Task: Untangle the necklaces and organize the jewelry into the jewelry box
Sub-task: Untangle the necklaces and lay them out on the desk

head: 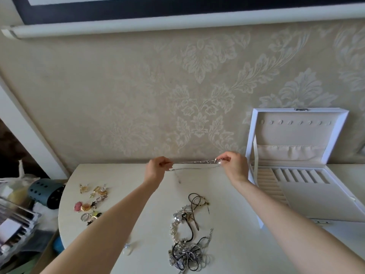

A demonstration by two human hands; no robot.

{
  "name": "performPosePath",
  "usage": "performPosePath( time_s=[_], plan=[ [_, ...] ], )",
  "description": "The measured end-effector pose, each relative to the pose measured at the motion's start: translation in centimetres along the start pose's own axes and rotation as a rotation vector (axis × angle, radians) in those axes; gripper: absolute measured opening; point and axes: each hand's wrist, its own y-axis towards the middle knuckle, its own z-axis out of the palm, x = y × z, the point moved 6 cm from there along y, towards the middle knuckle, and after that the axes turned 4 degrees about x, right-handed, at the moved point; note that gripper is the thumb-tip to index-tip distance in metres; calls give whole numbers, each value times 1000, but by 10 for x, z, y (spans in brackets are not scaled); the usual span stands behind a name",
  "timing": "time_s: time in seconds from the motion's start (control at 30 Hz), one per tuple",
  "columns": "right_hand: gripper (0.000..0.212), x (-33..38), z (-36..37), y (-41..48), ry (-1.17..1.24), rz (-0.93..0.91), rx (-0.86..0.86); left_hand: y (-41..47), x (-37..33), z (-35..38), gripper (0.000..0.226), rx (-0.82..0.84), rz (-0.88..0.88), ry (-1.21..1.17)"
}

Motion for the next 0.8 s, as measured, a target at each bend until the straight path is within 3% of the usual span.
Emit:
performPosePath(
  time_s=[0.23,0.43,0.8],
  plan=[
    [21,-26,23,10,28,-12,11,16,34,8,21,-32,-63,207],
    [20,-43,35,13,-19,-14,32,30,42,13,11,-63,-25,367],
    [27,-49,45,2,-209,2,153,23,55,18,23,-12,11,432]
  ],
)
